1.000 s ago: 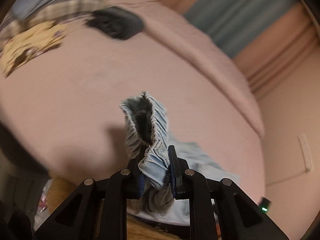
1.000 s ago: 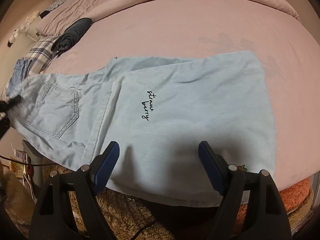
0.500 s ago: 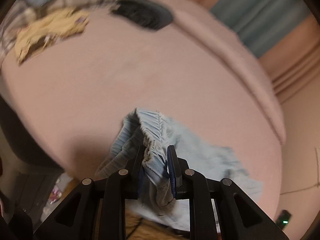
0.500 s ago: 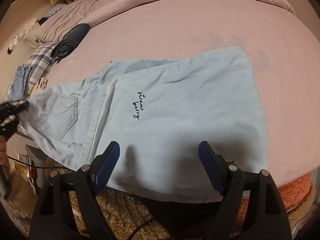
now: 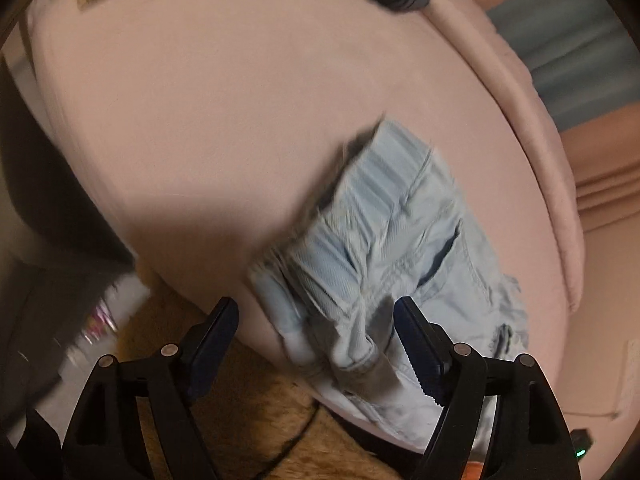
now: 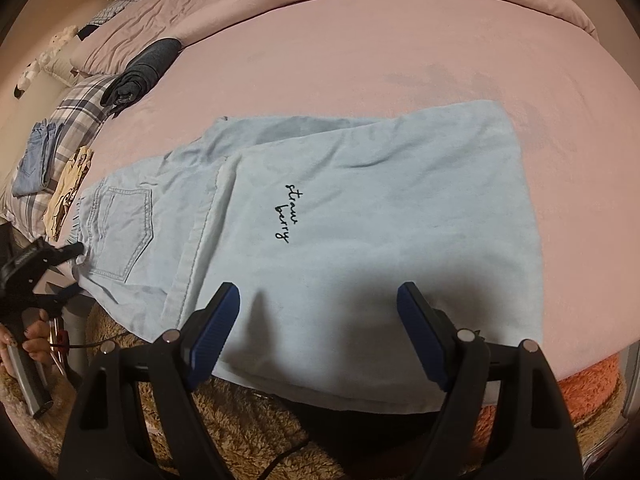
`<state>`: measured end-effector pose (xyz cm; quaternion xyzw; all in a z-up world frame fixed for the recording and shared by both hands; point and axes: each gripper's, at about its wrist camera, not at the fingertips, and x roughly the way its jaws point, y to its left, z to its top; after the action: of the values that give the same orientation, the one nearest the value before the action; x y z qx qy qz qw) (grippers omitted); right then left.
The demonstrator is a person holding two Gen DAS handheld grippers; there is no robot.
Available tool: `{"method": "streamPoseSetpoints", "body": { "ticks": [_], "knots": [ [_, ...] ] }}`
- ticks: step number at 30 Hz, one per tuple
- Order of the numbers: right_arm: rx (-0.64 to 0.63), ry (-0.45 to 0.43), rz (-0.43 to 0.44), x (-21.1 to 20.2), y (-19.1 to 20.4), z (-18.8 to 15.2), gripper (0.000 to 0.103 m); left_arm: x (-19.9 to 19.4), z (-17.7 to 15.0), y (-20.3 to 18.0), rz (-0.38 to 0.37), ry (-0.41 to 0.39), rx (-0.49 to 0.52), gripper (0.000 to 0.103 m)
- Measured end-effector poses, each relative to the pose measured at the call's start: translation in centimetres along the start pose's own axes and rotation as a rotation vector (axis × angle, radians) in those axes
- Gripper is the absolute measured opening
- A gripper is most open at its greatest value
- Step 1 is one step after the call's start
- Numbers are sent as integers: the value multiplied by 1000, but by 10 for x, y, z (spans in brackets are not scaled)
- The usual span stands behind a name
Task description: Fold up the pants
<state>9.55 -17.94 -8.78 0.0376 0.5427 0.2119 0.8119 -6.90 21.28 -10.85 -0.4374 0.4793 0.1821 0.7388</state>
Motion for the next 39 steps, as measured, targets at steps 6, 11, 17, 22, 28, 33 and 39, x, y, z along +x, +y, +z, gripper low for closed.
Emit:
{"method": "streamPoseSetpoints", "body": {
  "ticks": [6,11,17,22,28,33,39],
  "knots": [
    [-1,0,-7,-1,0,0,81,-4,-13,-24,100,-74,70,49],
    [-4,2,-4,0,2,0,81,-9,-15,-32,106,-91,82,31],
    [14,-11,1,-4,-1,0,81,-56,-31,-75,48,-219,207,26],
    [41,-47,8,-15,-8,0,81,-89,-68,-145,-43,-300,454,26],
    [119,-99,-1,-32,-34,-2,81,-51,-132,-220,-212,-139,779,26],
    [204,-123,-37,-46,-64,-10,82,49,-169,-238,-254,269,827,31],
    [288,-139,-34,-63,-92,-25,82,51,-170,-238,-306,343,824,78]
  ]
}}
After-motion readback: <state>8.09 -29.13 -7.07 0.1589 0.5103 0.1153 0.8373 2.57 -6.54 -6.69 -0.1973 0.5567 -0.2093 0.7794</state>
